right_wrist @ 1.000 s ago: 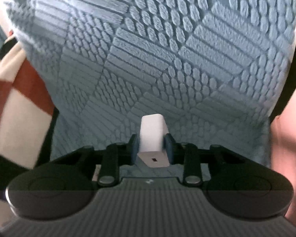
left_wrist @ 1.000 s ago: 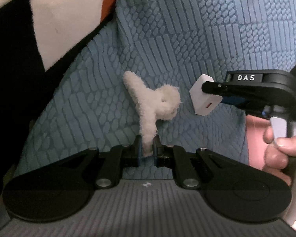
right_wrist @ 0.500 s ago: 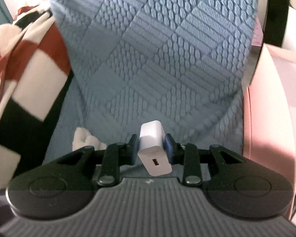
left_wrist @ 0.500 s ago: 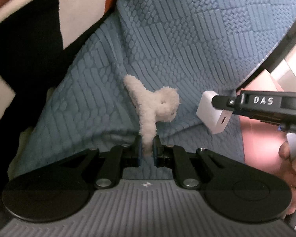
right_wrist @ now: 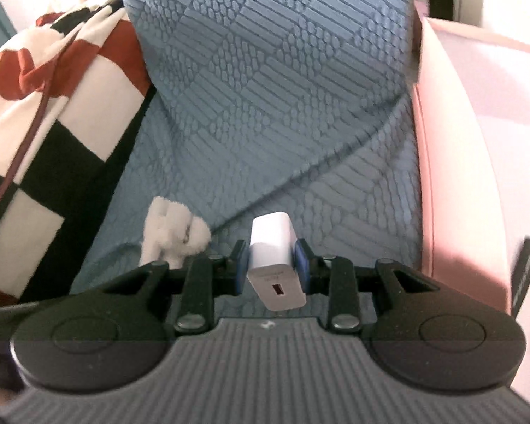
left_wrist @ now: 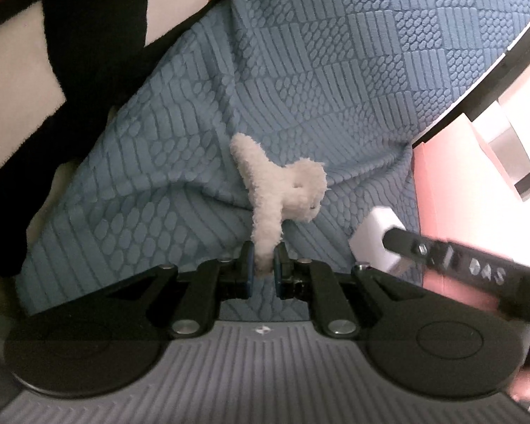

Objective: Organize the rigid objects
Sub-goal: 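Close the left tool on the white fuzzy clip while the right tool holds the charger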

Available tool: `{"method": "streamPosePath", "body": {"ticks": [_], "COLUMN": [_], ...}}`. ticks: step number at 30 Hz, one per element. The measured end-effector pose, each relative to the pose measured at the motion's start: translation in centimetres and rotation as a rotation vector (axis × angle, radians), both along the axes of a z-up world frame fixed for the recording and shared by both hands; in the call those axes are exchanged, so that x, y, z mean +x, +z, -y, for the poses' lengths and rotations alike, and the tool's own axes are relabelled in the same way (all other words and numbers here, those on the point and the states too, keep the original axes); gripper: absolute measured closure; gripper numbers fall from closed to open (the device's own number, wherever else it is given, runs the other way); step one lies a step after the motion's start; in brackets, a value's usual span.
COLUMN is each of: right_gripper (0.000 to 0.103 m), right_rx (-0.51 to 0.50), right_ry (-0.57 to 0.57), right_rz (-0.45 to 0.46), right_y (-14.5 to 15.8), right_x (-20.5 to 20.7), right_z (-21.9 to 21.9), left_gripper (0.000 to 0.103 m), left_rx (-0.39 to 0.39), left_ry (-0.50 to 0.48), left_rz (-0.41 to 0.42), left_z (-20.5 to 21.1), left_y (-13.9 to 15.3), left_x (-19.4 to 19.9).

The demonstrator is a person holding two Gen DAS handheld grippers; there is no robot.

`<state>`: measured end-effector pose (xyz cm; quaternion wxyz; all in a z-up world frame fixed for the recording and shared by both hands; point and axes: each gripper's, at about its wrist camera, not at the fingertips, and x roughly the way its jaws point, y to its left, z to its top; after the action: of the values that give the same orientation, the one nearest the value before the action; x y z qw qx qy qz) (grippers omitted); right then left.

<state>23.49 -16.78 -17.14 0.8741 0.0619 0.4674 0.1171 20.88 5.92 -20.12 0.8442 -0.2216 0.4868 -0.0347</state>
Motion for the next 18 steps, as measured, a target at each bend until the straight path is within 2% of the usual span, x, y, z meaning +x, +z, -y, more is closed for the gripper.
{"method": "streamPosePath", "body": {"ticks": [7,9,11,13,18], "right_gripper": [0.072,0.072,0.071,0.071,0.071], "right_rx": [-0.007,-0.015,0.009,0.009,-0.011], "right_ry": [-0.025,-0.034,-0.048,-0.047,-0.039], "right_rz": [-0.009,-0.021,-0.026,-0.025,-0.014], "right_y": [-0.7,-1.1,-1.2,-1.2,-1.4], "right_x": [-0.8,-0.7,-0.6,-0.6,-0.3], "right_z": [0.2,0.4,0.9,0.8,0.6], "left_gripper": [0.088,0.081,0.061,0.051,0.041], "left_rx": [-0.037,-0.040,-0.039,-0.032,-0.078], "left_ry": [0.011,0.016,0.025,0.032,0.035], "left_rz": [-0.016,-0.020,-0.019,-0.017,0.000], "left_z": [0.3,0.3,0.3,0.2,0.0], "left_y": [-0.4,-0.4,-0.3,-0.2,0.1], "left_x": [0.6,0.6,0.7,0.8,1.1]}}
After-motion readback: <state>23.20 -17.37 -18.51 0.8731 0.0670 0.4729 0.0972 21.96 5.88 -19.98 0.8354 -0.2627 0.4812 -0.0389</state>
